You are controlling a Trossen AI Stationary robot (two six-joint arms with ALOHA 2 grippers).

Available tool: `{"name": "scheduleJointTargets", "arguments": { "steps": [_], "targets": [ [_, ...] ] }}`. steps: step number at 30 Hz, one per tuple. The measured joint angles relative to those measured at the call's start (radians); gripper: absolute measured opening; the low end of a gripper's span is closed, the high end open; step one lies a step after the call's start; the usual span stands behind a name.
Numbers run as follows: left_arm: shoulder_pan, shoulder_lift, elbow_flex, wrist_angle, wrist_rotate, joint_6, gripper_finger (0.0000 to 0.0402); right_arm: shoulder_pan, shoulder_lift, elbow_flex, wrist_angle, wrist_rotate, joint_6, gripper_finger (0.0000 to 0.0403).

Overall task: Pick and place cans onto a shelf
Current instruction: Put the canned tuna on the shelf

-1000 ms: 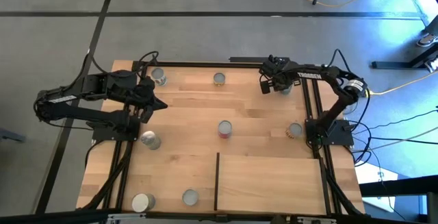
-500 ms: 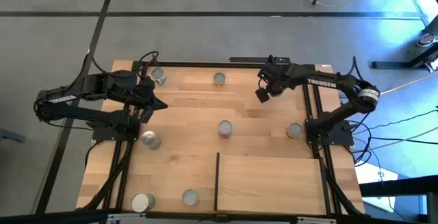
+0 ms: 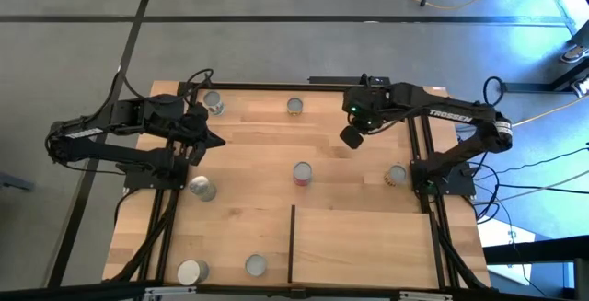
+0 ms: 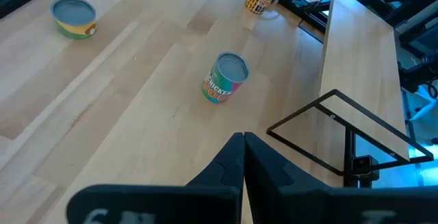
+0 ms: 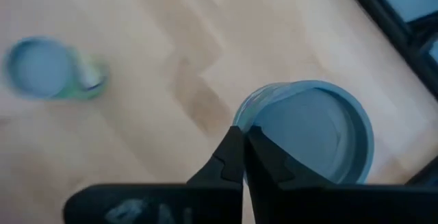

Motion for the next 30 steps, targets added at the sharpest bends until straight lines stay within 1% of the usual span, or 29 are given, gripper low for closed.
{"name": "scheduleJointTargets", "arguments": {
  "steps": [5, 10, 14, 20, 23, 25, 30],
  "targets": [
    [0.000, 0.000, 0.000, 0.000, 0.000, 0.000, 0.0000, 0.087, 0.000, 0.076, -0.077, -0.008, 0.027, 0.0003],
    [0.000, 0.000, 0.000, 0.000, 0.000, 0.001, 0.0000, 0.178, 0.000, 0.118, -0.092, -0.031, 0.026, 0.0003],
    [0.000, 0.000, 0.000, 0.000, 0.000, 0.001, 0.0000, 0.242, 0.000, 0.143, -0.129, -0.039, 0.074, 0.0003],
    [0.000, 0.000, 0.000, 0.000, 0.000, 0.001, 0.0000, 0.353, 0.000, 0.173, -0.220, -0.039, 0.136, 0.0003],
    [0.000, 0.000, 0.000, 0.000, 0.000, 0.001, 0.0000, 0.416, 0.000, 0.175, -0.242, -0.046, 0.146, 0.0003],
    [0.000, 0.000, 0.000, 0.000, -0.001, 0.001, 0.0000, 0.458, 0.000, 0.175, -0.240, -0.049, 0.182, 0.0003],
    [0.000, 0.000, 0.000, 0.000, -0.051, 0.002, 0.0000, 0.582, 0.000, 0.175, -0.240, -0.052, 0.253, 0.0003]
  ]
}}
